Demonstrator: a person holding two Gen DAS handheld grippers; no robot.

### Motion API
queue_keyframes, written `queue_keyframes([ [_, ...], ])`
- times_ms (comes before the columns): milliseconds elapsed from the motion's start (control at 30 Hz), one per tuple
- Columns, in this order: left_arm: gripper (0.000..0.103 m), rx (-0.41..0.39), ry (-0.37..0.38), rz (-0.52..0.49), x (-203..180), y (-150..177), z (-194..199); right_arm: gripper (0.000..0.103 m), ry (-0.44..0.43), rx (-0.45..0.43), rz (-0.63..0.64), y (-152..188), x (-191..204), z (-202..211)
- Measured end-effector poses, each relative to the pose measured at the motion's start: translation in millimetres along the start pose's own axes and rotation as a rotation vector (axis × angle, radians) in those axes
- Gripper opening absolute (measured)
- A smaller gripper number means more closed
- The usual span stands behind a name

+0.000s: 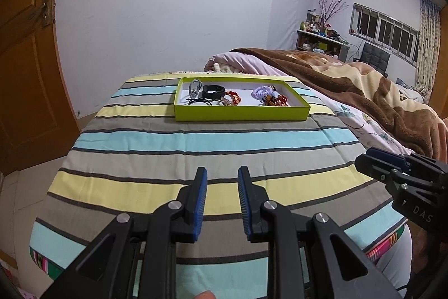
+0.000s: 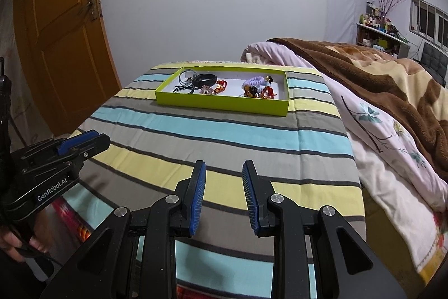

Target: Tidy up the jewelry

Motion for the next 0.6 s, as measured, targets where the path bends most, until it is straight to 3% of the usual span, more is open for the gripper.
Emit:
queue_keyframes([
  [600, 0.023, 0.007, -0.011, -0.006, -1.9, 3.3, -0.2, 0.028, 0.003, 0.000, 0.001, 0.6, 1.0, 3.2],
])
Point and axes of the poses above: each gripper's, at about its wrist camera, not at the fingertips, and z roughly against the way its jaws point, x to its left, y to its underside, the point moved 8 cm from there along -z, roughly the way its jaws point, and after that the axes turned 14 degrees about -x, right-handed, at the moved point
